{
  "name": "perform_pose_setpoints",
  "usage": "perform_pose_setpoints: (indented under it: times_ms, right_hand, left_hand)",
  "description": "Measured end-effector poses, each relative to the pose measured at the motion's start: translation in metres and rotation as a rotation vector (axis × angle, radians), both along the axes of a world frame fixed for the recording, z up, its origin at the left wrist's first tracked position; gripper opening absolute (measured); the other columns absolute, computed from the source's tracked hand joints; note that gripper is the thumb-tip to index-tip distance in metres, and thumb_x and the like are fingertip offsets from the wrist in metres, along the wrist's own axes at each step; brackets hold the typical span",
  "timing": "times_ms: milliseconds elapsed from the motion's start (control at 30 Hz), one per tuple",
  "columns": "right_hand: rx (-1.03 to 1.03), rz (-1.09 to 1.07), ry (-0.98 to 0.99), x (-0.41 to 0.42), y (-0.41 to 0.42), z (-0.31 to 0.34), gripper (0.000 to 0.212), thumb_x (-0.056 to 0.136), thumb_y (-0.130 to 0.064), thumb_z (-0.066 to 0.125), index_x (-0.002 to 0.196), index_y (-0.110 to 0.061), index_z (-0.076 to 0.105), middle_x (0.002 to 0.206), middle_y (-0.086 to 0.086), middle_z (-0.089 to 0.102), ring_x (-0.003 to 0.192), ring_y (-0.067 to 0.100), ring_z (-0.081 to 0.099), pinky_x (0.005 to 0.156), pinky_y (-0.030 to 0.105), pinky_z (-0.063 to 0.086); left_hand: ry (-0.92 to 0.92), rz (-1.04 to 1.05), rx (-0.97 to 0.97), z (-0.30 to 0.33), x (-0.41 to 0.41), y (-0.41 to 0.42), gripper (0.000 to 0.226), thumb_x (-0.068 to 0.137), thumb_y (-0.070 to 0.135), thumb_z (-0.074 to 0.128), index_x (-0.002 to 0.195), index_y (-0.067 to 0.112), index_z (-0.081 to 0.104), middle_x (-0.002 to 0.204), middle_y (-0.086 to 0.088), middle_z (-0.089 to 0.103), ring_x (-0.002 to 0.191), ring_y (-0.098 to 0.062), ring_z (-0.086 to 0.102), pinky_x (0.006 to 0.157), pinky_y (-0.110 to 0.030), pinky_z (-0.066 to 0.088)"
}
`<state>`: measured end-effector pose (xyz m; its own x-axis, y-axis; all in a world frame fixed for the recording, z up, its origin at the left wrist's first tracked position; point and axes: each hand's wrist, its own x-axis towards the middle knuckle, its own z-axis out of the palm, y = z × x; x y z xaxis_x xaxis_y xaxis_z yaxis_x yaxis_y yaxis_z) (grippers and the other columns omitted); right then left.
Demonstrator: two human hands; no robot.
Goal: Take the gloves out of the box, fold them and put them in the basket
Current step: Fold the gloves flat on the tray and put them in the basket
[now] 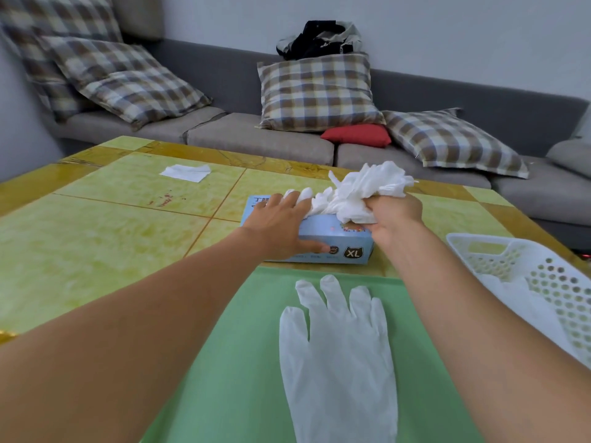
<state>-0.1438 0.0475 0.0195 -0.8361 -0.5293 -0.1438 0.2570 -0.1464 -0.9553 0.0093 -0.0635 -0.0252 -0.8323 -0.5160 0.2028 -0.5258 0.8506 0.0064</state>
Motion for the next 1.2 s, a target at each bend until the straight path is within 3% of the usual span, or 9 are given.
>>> perform_pose_setpoints:
  times_ms: [267,400,500,633,733,900,1033,1133,1200]
  right_hand:
    - [-0.190,0.156,-0.208,-0.009,0.003,-0.015,0.046,0.081,0.015,0.069,0.122,-0.005,0.066,0.121,0.019,0.070,0.105,0.038,0.070,0.076,0.057,0.061]
    - [-0.074,0.232,0.278,0.001,0.003,-0.008,0.026,0.076,0.015,0.073,0.086,-0.009,0.074,0.095,0.011,0.075,0.089,0.029,0.072,0.079,0.058,0.060]
    - [-0.030,0.336,0.567,0.015,0.001,0.006,0.025,0.076,0.014,0.075,0.086,-0.009,0.074,0.093,0.009,0.073,0.087,0.023,0.069,0.080,0.047,0.060]
    - [-0.216,0.400,0.491,0.017,0.009,0.028,0.027,0.076,0.007,0.073,0.084,-0.018,0.075,0.091,0.001,0.075,0.090,0.021,0.071,0.076,0.047,0.060]
    - [-0.342,0.261,0.466,0.018,0.016,0.051,0.025,0.079,0.007,0.068,0.086,-0.017,0.072,0.095,0.005,0.073,0.099,0.033,0.069,0.086,0.064,0.056]
    - [-0.392,0.416,0.481,0.042,0.030,0.077,0.027,0.082,0.006,0.068,0.082,-0.020,0.074,0.092,0.003,0.075,0.095,0.029,0.071,0.082,0.052,0.060]
    - [-0.350,0.449,0.498,0.063,0.037,0.076,0.031,0.084,0.014,0.064,0.082,-0.015,0.074,0.093,0.010,0.075,0.095,0.032,0.071,0.084,0.057,0.060]
    - [-0.277,0.435,0.518,0.081,0.040,0.066,0.018,0.081,0.012,0.067,0.088,-0.004,0.072,0.097,0.018,0.073,0.095,0.034,0.071,0.084,0.060,0.059]
    - [-0.306,0.328,0.678,0.098,0.043,0.061,0.009,0.074,0.008,0.067,0.083,0.005,0.067,0.082,0.017,0.068,0.079,0.020,0.063,0.075,0.044,0.062]
  left_hand:
    - [-0.109,0.021,-0.031,0.006,-0.004,-0.001,0.096,0.073,0.093,0.041,0.140,0.024,0.044,0.140,-0.002,0.040,0.128,-0.029,0.040,0.103,-0.052,0.042]
    - [-0.194,0.018,-0.035,0.010,-0.009,0.001,0.098,0.074,0.092,0.041,0.147,0.027,0.040,0.148,-0.003,0.035,0.134,-0.031,0.035,0.107,-0.056,0.040]
    - [-0.222,0.027,0.004,0.013,-0.010,0.003,0.099,0.075,0.090,0.043,0.151,0.028,0.035,0.150,-0.004,0.035,0.137,-0.031,0.032,0.110,-0.057,0.036]
    - [-0.258,0.038,0.027,0.019,-0.011,0.005,0.101,0.075,0.089,0.047,0.152,0.025,0.033,0.152,-0.003,0.031,0.139,-0.031,0.030,0.111,-0.056,0.035]
    - [-0.273,0.055,0.029,0.019,-0.013,0.004,0.101,0.077,0.087,0.047,0.156,0.026,0.026,0.157,-0.005,0.028,0.142,-0.031,0.028,0.113,-0.055,0.033]
    - [-0.192,0.122,0.106,0.020,-0.006,-0.001,0.099,0.076,0.086,0.049,0.153,0.026,0.032,0.158,-0.006,0.035,0.142,-0.033,0.035,0.115,-0.053,0.032]
    - [-0.168,0.092,0.215,0.035,0.023,0.014,0.077,0.089,0.074,0.050,0.147,0.024,0.043,0.149,-0.005,0.047,0.137,-0.029,0.042,0.116,-0.044,0.031]
    - [-0.142,0.071,0.214,0.046,0.059,0.026,0.042,0.104,0.042,0.047,0.128,0.009,0.056,0.128,-0.005,0.057,0.124,-0.030,0.048,0.108,-0.041,0.035]
    - [-0.046,0.112,0.214,0.047,0.090,0.023,0.043,0.100,0.038,0.045,0.130,0.009,0.056,0.135,-0.013,0.056,0.125,-0.036,0.047,0.106,-0.048,0.040]
